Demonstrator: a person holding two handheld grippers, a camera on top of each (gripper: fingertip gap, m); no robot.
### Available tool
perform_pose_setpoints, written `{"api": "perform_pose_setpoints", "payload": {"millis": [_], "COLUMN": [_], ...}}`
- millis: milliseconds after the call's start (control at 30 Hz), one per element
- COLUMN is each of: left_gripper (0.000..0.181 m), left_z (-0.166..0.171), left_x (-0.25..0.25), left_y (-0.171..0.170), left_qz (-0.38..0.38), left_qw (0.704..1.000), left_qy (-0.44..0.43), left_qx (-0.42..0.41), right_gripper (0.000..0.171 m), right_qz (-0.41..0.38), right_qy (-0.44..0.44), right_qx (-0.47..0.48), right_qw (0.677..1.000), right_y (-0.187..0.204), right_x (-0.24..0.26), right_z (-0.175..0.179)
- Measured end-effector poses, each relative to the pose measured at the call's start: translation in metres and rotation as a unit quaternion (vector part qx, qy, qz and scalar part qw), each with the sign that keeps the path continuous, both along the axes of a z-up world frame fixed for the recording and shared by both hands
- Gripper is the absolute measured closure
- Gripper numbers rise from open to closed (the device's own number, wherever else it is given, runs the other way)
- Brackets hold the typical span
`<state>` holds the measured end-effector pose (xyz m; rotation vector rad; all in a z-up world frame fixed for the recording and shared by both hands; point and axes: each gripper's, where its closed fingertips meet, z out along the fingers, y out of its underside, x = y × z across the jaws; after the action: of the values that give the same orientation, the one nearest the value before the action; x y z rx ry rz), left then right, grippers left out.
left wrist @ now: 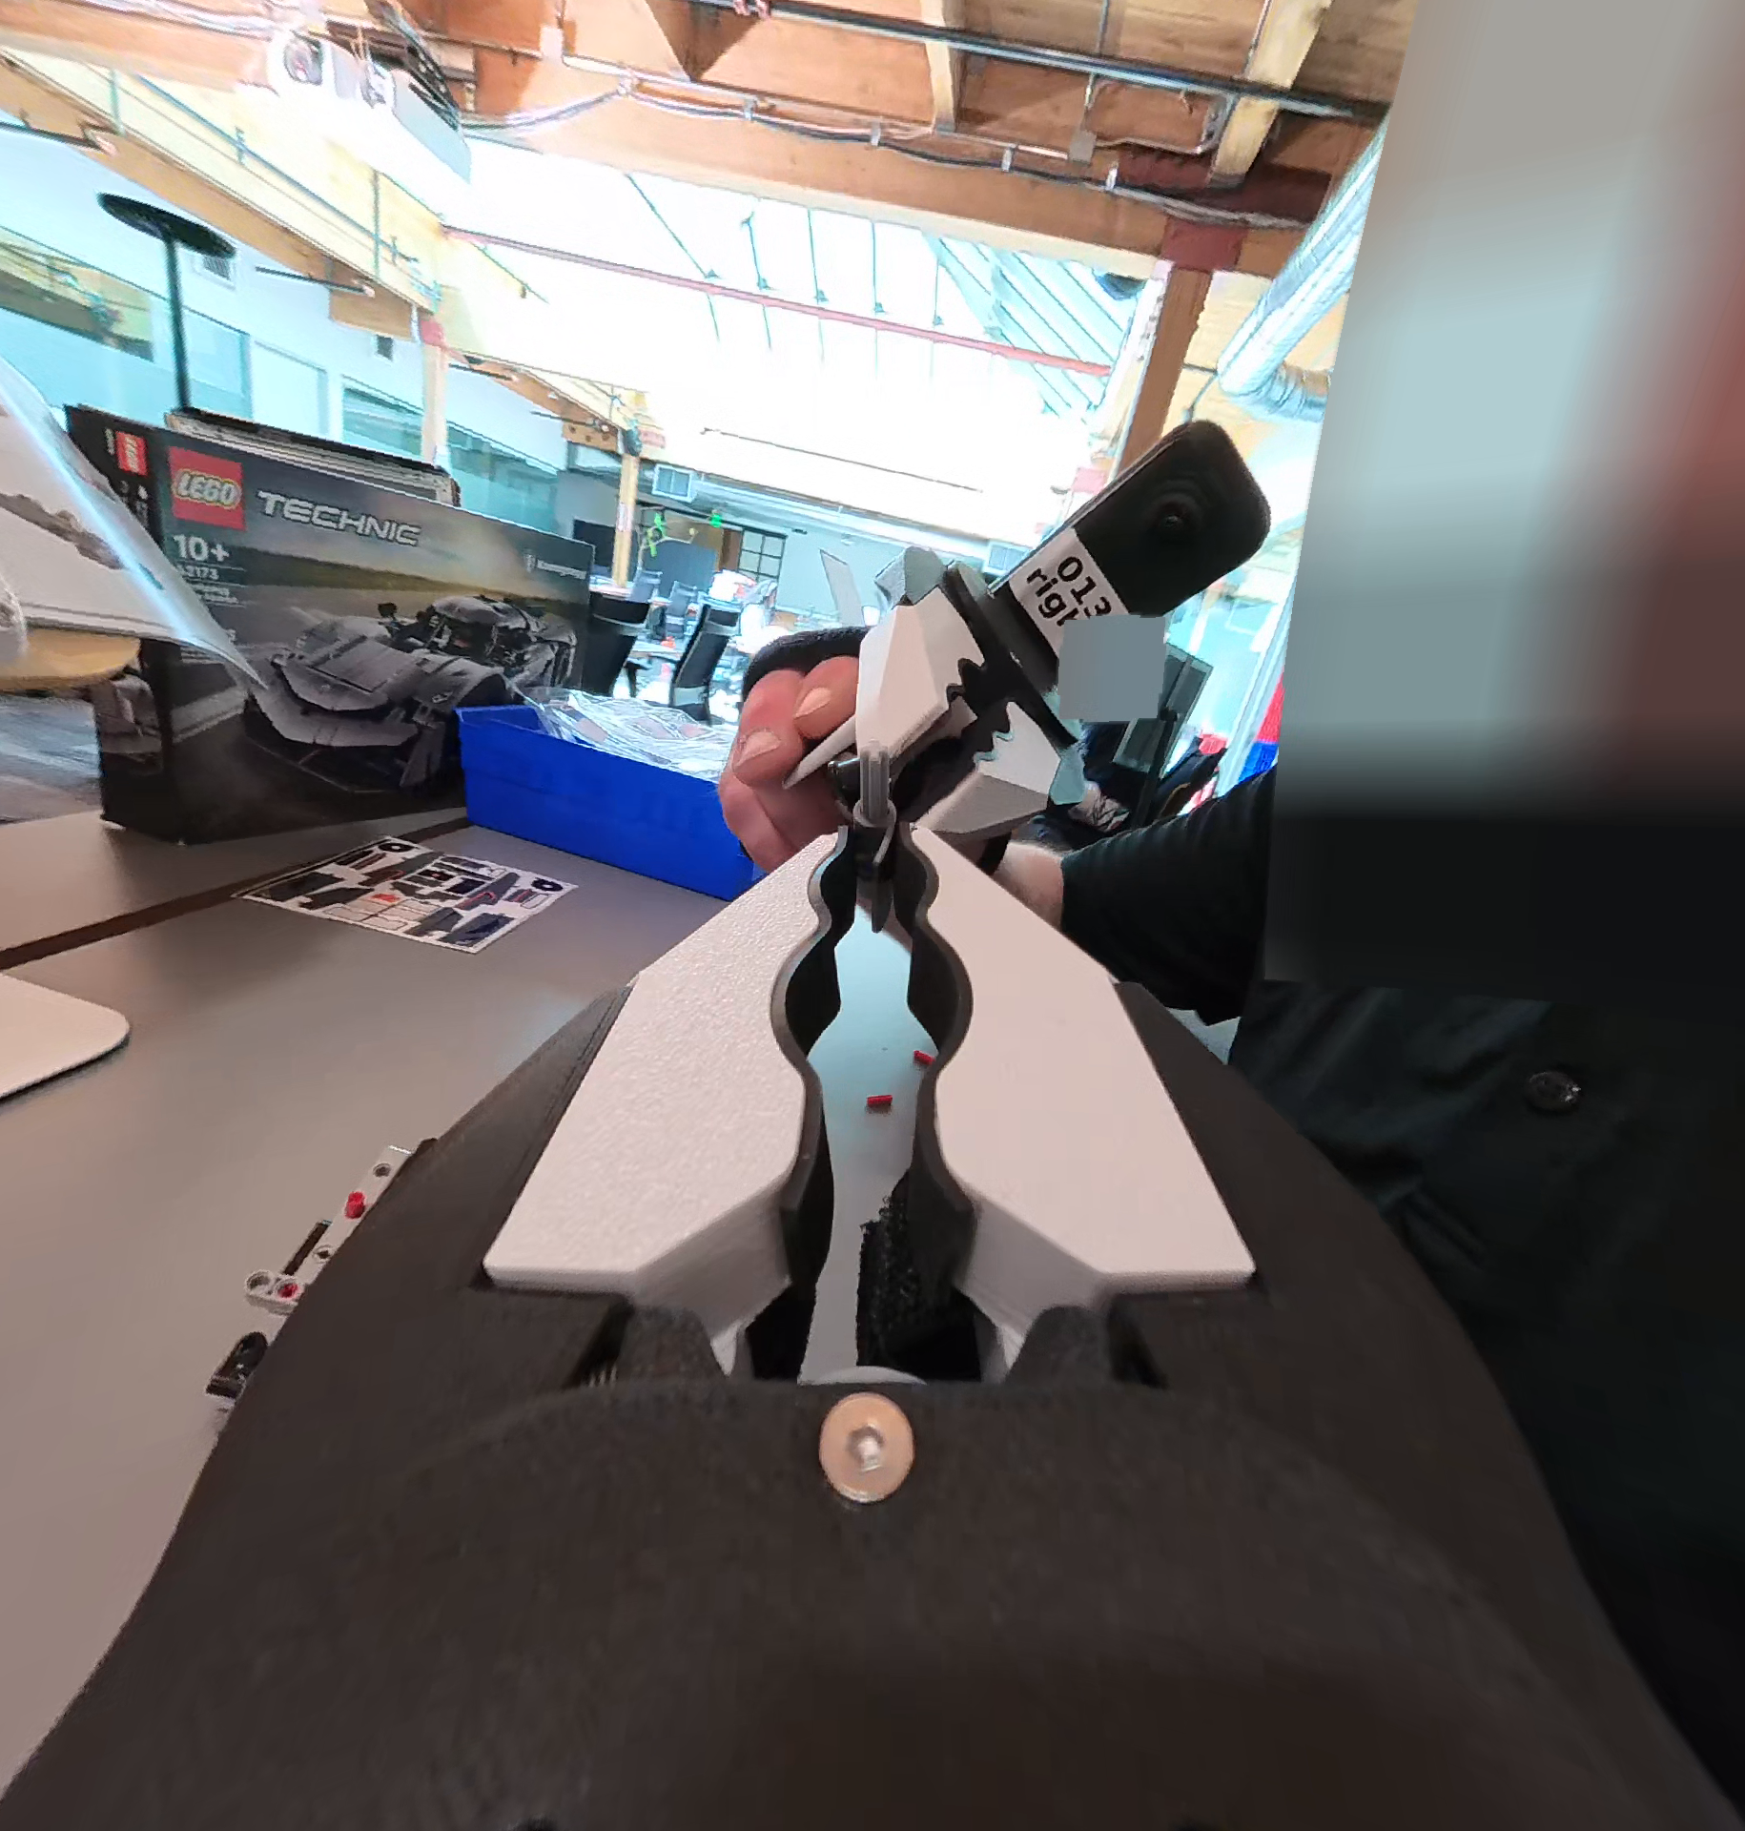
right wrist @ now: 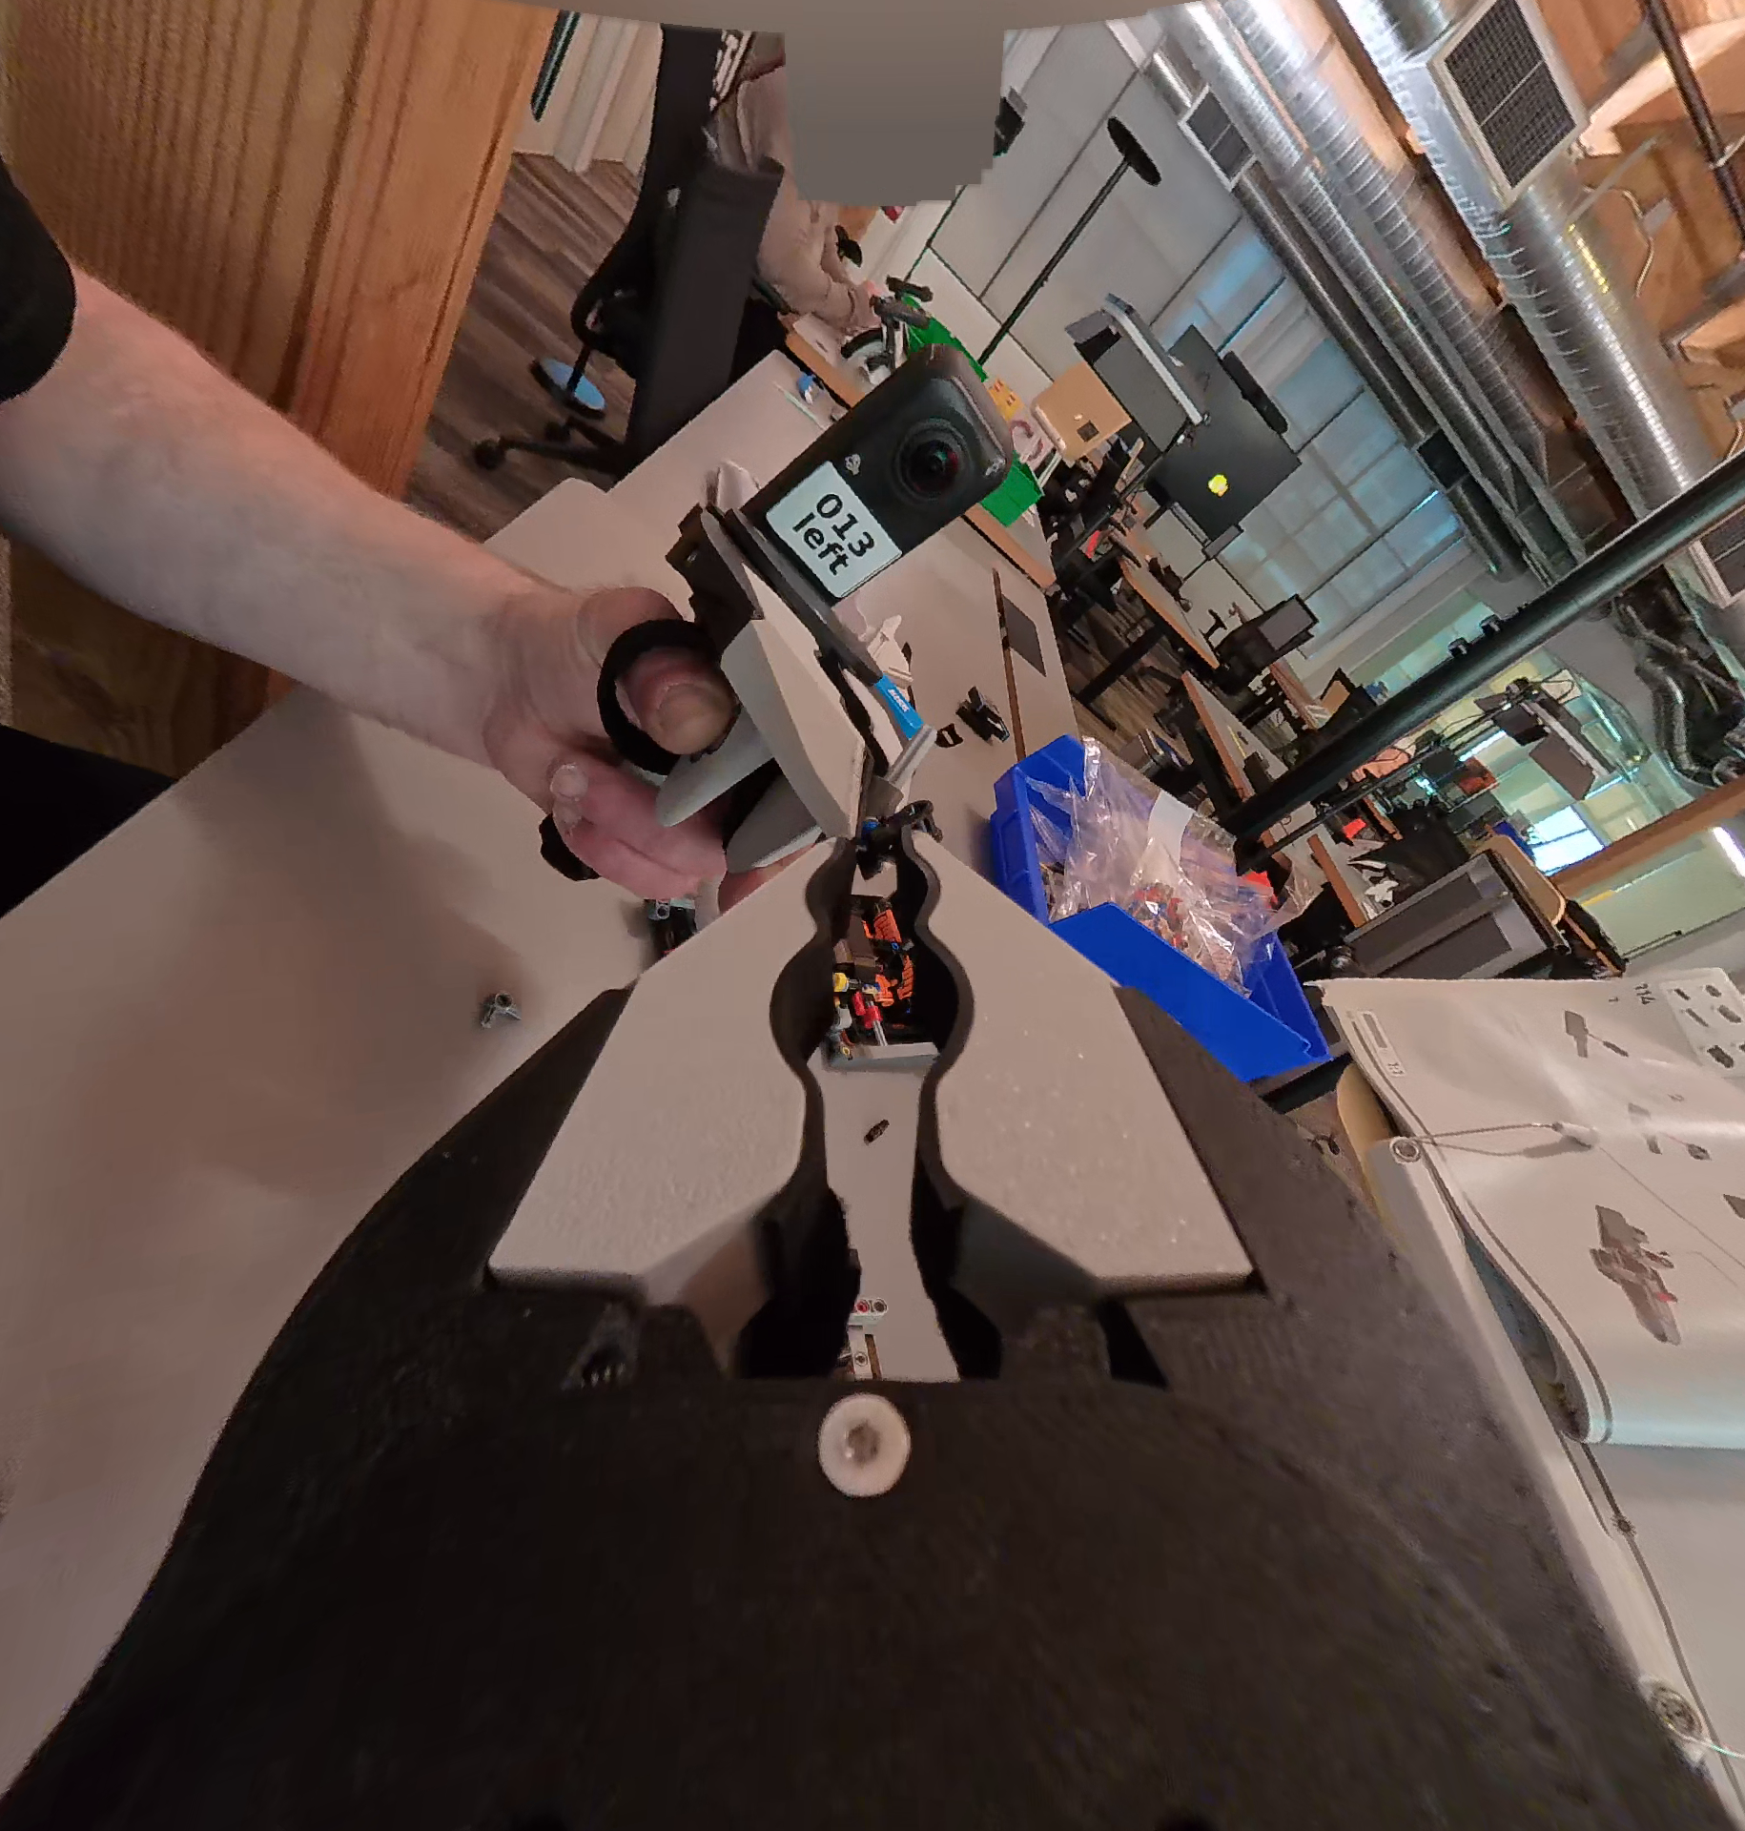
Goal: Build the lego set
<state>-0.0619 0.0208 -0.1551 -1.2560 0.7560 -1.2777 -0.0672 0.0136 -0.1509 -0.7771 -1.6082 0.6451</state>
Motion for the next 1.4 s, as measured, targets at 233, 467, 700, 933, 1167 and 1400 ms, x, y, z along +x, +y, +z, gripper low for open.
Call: {"api": "perform_pose_setpoints", "payload": {"millis": [233,467,700,933,1167,1400], "left_gripper": [0.176,0.176,0.176,0.176,0.177,0.177], "left_z": [0.003,0.008,0.011,0.039,0.018,0.017], "left_x": [0.006,0.009,0.01,-0.005,-0.018,-0.024], "left_y": [-0.005,-0.008,-0.002,0.0,0.01,0.032], "left_qz": [0.012,0.006,0.021,0.05,0.069,0.086], "left_qw": [1.0,0.998,0.997,0.988,0.988,0.987], "left_qy": [0.021,0.041,0.051,0.089,0.094,0.084], "left_qx": [0.019,0.036,0.048,0.112,0.102,0.104], "right_gripper": [0.171,0.171,0.171,0.144,0.132,0.113], "right_qz": [0.008,0.027,0.009,-0.108,-0.364,-0.626], "right_qy": [0.002,0.007,0.002,-0.011,-0.115,-0.259], "right_qx": [-0.01,-0.036,-0.039,-0.013,-0.055,-0.241], "right_qw": [1.0,0.999,0.999,0.994,0.923,0.694], "right_y": [-0.002,-0.004,0.001,0.011,0.01,-0.016], "right_x": [0.004,0.007,0.004,0.083,0.258,0.513], "right_z": [0.002,0.005,0.01,0.053,0.028,-0.079]}}
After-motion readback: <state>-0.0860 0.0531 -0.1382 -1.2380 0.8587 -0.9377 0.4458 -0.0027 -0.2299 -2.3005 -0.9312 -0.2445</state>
